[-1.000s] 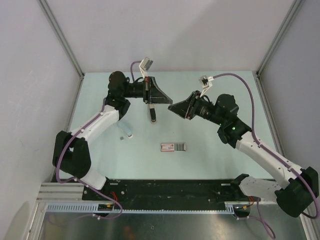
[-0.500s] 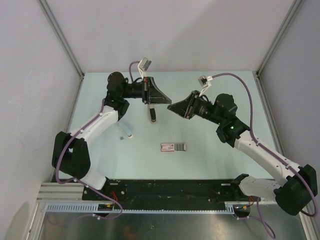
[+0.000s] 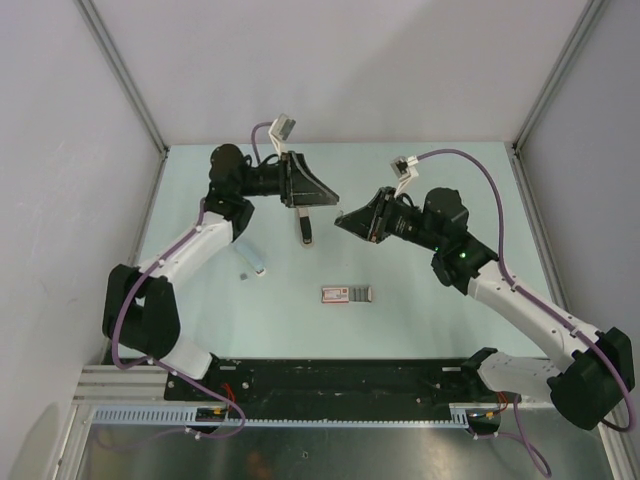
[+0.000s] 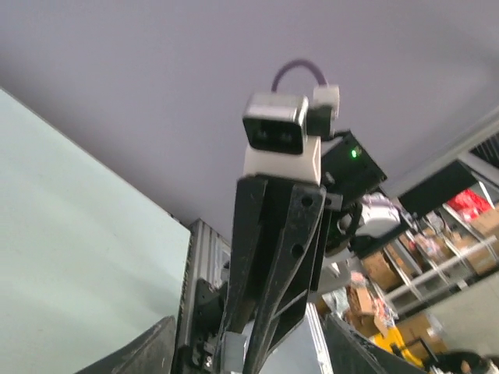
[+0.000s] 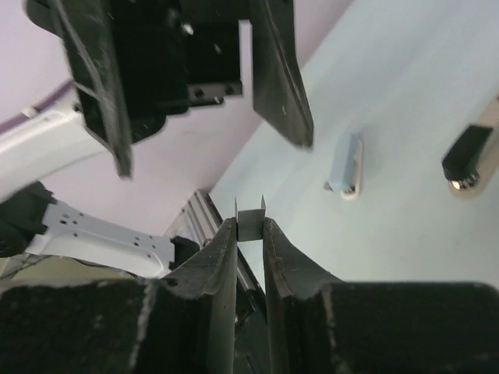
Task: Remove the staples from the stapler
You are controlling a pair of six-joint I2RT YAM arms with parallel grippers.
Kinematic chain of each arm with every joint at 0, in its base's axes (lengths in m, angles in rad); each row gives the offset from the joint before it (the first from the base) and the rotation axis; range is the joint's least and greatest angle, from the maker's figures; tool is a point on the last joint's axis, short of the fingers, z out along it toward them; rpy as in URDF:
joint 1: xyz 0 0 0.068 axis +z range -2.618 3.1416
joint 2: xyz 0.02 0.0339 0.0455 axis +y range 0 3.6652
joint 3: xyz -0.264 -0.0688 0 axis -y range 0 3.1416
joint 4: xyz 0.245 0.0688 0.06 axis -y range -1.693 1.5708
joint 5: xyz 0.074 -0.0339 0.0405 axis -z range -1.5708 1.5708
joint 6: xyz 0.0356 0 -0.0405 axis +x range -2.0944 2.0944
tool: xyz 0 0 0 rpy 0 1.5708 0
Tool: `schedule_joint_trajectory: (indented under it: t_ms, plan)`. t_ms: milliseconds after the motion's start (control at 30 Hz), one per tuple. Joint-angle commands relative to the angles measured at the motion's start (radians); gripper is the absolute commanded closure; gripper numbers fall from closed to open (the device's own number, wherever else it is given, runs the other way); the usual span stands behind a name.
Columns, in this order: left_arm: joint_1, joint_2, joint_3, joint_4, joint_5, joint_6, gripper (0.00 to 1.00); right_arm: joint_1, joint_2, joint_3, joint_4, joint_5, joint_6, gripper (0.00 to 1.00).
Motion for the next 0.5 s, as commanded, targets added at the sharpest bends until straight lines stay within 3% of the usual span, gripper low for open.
schedule_joint_trajectory:
  t_ms: [0,67,133,267,467]
  plan:
    - [0.06,-0.045,-0.008,-0.035,-0.043,0.051,0.16,0.005,-0.028,0.003,-0.151,0.021,-0.064,0.93]
    - [0.093,-0.043,0.005,-0.174,-0.067,0.155,0.07,0.005,-0.023,0.003,-0.219,0.032,-0.084,0.93]
    - [0.11,-0.045,0.039,-0.402,-0.131,0.367,0.05,0.005,-0.011,0.003,-0.308,0.054,-0.102,0.94]
    - [0.087,-0.063,0.086,-0.793,-0.425,0.791,0.03,0.038,0.039,0.003,-0.468,0.159,-0.144,0.95]
    - [0.005,-0.081,0.031,-0.961,-0.807,1.126,0.01,0.14,0.152,0.003,-0.592,0.363,-0.135,0.96]
